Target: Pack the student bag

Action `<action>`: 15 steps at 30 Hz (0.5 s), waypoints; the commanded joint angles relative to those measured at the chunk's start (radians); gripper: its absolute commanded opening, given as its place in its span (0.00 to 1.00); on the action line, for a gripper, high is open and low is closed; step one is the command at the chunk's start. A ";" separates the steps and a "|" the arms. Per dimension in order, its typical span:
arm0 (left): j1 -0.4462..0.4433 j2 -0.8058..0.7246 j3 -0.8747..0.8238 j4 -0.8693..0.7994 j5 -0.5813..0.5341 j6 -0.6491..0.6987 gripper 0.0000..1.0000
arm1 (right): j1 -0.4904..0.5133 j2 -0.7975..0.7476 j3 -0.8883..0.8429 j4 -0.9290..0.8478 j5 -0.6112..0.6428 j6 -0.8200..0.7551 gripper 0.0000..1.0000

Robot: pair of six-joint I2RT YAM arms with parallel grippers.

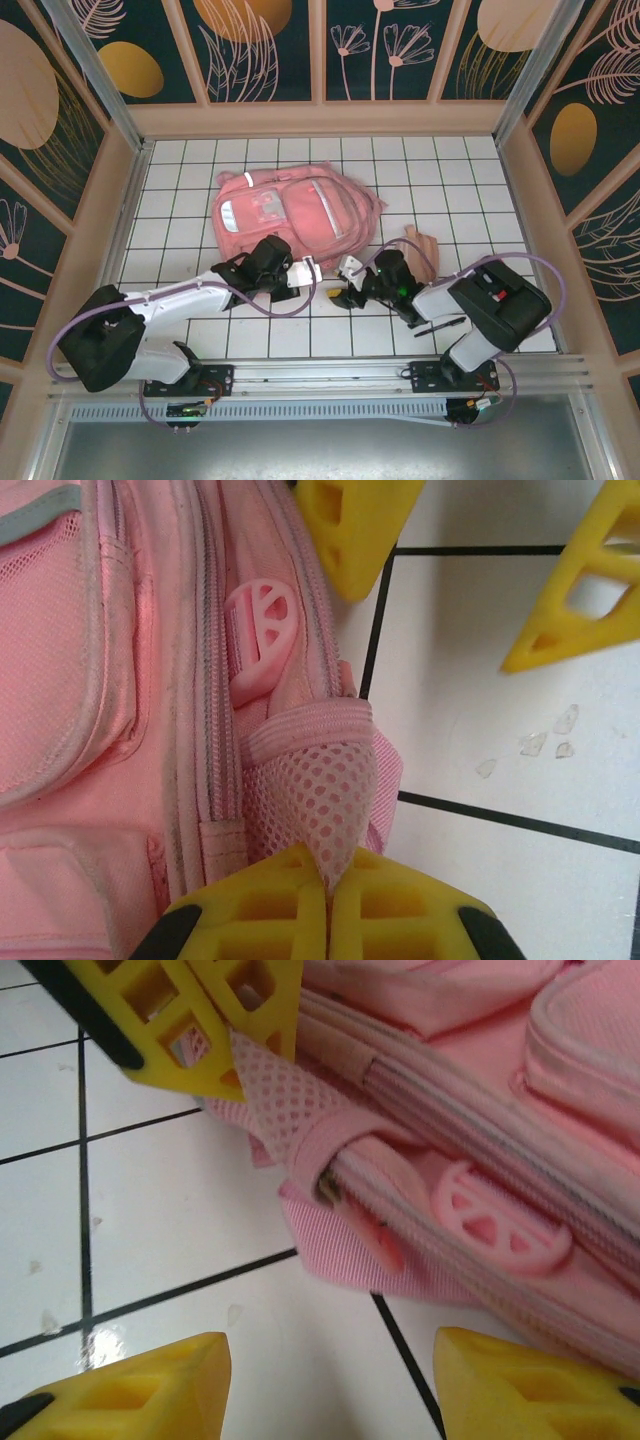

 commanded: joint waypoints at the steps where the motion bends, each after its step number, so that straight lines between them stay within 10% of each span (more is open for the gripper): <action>1: 0.012 -0.042 0.002 0.056 0.089 -0.001 0.00 | 0.031 0.064 0.035 0.154 0.081 -0.032 0.53; 15: 0.079 -0.070 -0.008 0.011 0.174 0.040 0.00 | 0.172 0.227 -0.029 0.599 0.303 0.120 0.31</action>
